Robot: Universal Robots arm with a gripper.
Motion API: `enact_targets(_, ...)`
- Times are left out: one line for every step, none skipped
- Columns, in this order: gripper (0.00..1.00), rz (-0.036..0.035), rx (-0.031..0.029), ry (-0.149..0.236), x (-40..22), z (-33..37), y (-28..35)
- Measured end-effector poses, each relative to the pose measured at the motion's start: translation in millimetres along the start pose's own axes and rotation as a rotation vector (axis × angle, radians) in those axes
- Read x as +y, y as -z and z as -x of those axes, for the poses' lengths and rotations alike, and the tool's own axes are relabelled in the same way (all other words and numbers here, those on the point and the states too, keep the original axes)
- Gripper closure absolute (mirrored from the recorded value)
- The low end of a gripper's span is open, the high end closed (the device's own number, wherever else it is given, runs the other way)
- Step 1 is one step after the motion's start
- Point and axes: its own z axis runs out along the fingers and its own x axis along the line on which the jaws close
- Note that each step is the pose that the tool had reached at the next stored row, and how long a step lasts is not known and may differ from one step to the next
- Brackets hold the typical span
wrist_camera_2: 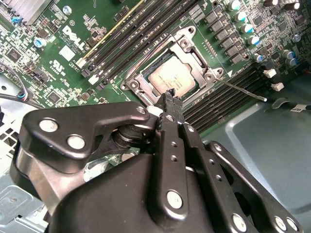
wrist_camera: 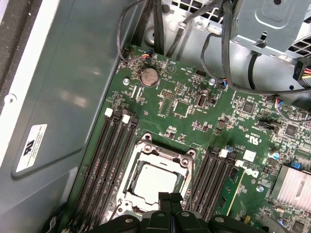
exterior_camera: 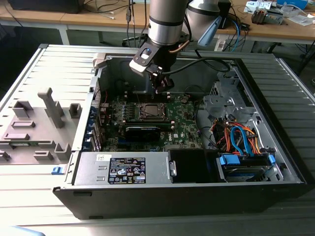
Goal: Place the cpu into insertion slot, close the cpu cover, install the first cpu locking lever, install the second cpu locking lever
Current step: 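Install the first cpu locking lever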
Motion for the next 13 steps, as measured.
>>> enact_targets(0.89,0.0000,0.0000,0.001,0.0,0.0,0.0)
enact_targets(0.89,0.0000,-0.0001,0.001,0.0,0.0,0.0)
enact_targets(0.89,0.0000,-0.0001,0.002,0.0,0.0,0.0)
enact_targets(0.89,0.0001,-0.0001,0.003,0.0,0.0,0.0)
enact_targets(0.89,0.0001,-0.0001,0.003,0.0,0.0,0.0)
enact_targets(0.89,0.0000,-0.0002,0.004,0.0,0.0,0.0)
enact_targets(0.89,0.0001,-0.0002,0.005,0.0,0.0,0.0)
enact_targets(0.89,0.0001,-0.0002,0.005,0.0,0.0,0.0)
enact_targets(0.89,0.0001,-0.0003,0.006,0.0,0.0,0.0)
enact_targets(0.89,0.0002,-0.0003,0.007,0.0,0.0,0.0)
enact_targets(0.89,0.0002,-0.0003,0.007,0.0,0.0,0.0)
enact_targets(0.89,0.0002,-0.0004,0.008,0.0,0.0,0.0)
enact_targets(0.89,0.0003,-0.0003,0.009,0.0,0.0,0.0)
